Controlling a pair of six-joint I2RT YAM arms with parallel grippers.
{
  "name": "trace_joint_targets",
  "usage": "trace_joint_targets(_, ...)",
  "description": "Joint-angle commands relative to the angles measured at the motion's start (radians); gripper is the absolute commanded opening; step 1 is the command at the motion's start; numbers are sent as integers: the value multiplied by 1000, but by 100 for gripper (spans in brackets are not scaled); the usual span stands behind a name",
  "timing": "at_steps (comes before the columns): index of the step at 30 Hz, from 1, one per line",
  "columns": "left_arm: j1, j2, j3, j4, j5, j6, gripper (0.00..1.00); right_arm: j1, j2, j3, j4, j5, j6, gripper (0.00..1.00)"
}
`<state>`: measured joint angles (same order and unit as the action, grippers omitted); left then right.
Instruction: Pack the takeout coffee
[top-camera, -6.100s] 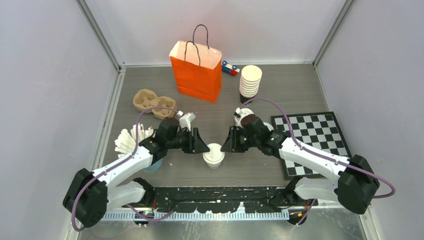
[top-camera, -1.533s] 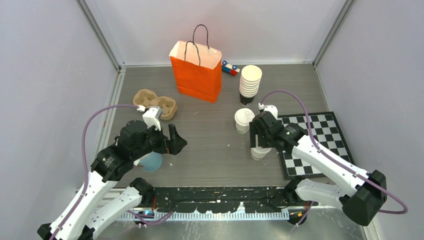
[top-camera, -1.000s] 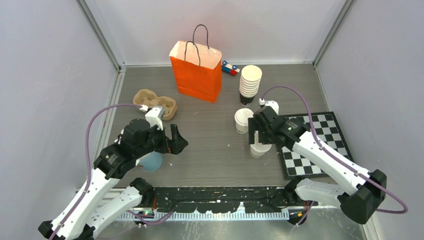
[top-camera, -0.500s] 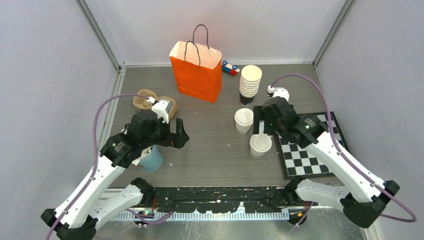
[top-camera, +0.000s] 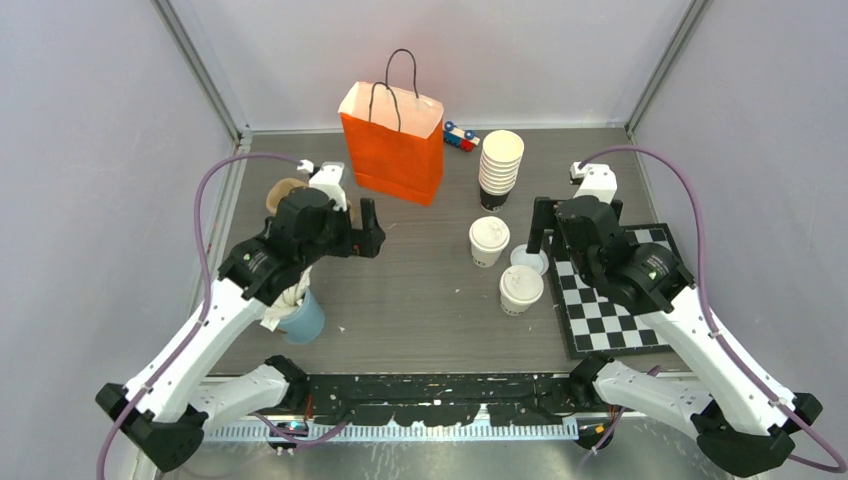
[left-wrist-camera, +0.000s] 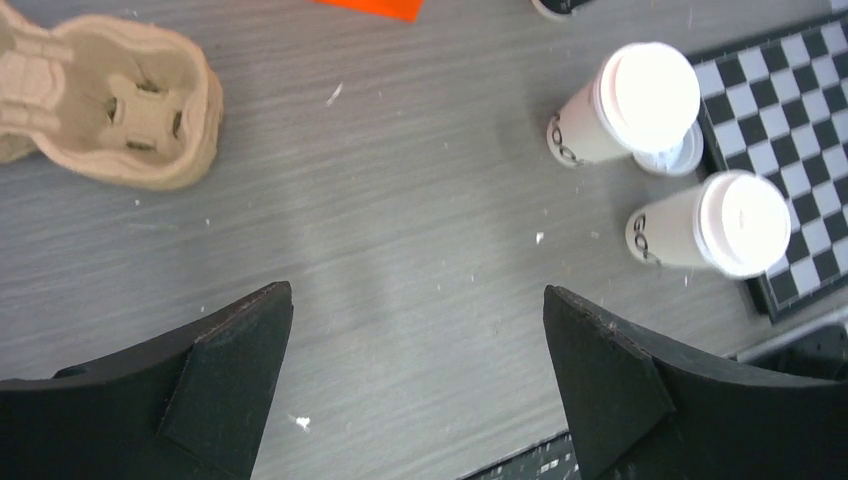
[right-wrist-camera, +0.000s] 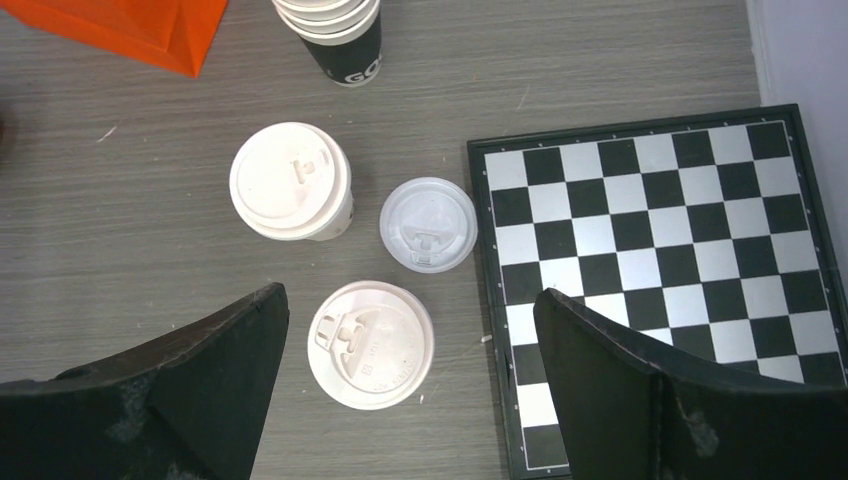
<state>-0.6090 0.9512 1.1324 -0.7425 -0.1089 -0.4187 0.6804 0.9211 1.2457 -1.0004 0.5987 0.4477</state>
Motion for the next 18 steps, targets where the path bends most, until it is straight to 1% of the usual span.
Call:
trace_joint_targets(1, 24, 72, 48, 189, -107, -53, 97, -3, -34, -31, 162, -33, -58, 96)
trace_joint_targets(3, 29, 98, 36, 259, -160, -94, 96, -3, -53, -47, 213, -98, -73, 95)
trace_joint_targets(5, 39, 122, 16, 361, -210, -121, 94, -4, -67, -51, 240, -146, -32, 92)
trace_joint_targets(7, 82, 170, 48, 370, -240, -183, 91, -4, -75, -57, 282, -257, -15, 90)
trace_joint_targets(8, 128, 203, 78, 357, -239, -207, 88, -3, -76, -48, 292, -293, 6, 88)
trace_joint_targets(9, 169, 236, 125, 323, -238, -230, 87, -2, -75, -36, 292, -314, 28, 88)
trace_joint_targets(12, 274, 363, 316, 139, -222, -258, 82, -4, -67, -12, 300, -387, 91, 86)
trace_joint_targets(14, 322, 432, 439, 13, -213, -263, 81, -4, -44, 18, 260, -408, 100, 85)
trace_joint_targets(15, 339, 463, 491, -41, -207, -270, 80, -3, -27, 49, 217, -390, 112, 85)
trace_joint_targets(16, 350, 483, 548, -73, -205, -278, 80, -4, -10, 80, 171, -364, 124, 85)
trace_joint_targets(18, 360, 503, 568, -50, -184, -280, 81, -4, 15, 137, 108, -348, 142, 85)
